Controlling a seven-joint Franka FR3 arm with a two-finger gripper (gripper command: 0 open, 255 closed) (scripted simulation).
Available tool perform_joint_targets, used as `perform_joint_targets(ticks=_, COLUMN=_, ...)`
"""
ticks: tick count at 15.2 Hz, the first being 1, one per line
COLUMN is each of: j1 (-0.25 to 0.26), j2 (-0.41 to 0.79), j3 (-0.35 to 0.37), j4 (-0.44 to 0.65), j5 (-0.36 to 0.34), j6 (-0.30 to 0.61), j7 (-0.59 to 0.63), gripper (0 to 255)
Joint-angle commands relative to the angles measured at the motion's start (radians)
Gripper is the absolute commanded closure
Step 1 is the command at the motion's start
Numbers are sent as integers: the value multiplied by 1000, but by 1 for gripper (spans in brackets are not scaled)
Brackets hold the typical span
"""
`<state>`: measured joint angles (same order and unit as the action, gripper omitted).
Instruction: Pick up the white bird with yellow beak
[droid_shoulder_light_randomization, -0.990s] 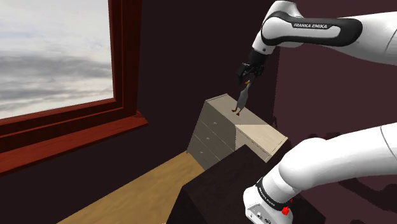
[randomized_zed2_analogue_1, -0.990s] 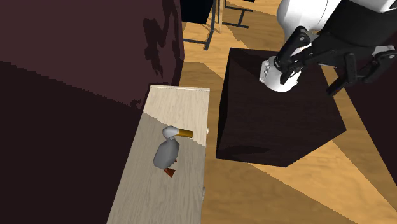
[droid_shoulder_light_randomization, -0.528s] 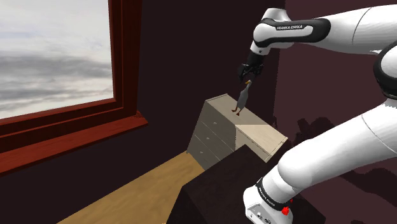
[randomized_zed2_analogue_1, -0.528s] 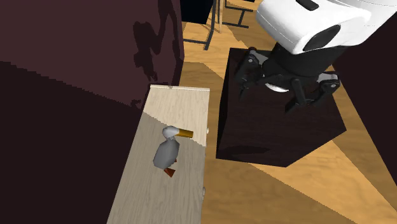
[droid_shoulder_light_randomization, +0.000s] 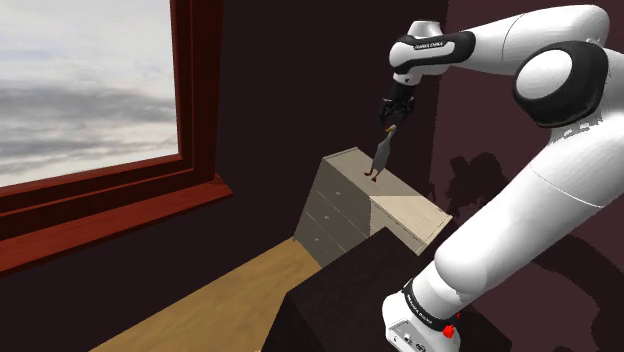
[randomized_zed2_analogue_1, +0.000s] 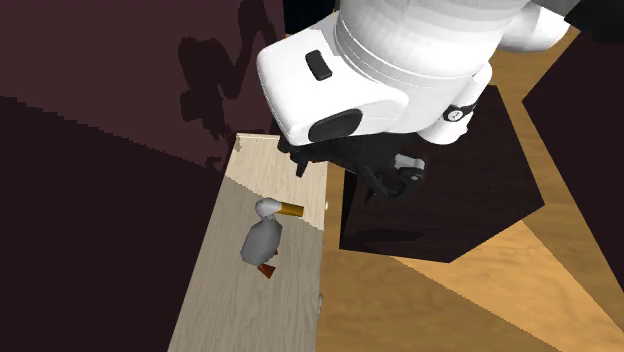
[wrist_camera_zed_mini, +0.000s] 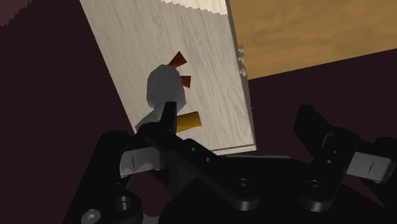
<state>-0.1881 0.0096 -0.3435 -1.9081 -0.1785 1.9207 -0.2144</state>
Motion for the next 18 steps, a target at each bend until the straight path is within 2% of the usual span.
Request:
perform_joint_targets(ticks=1, j1=-17, j2=66, j3=-17, j4=60, j5=4, j6=3, j7=-20, gripper=0)
perform_joint_targets(ticks=5, j1=-58, j2=205, j3=-43, j4=207, j5=26, j6=-9, j7=-61, gripper=0)
perform_joint_targets(ticks=14, j1=-61, j2=227, j3=-41, j4=133, j5=28, j6=85, j7=-48, gripper=0)
perform_joint_targets(ticks=15, j1=-62, j2=227, j3=-41, j4=134, j5=29, j6=84, j7=-49, gripper=255)
perform_joint_targets(ticks=18, j1=-62, j2=228, j3=-41, j4=135, j5=29, j6=83, j7=-50, gripper=255)
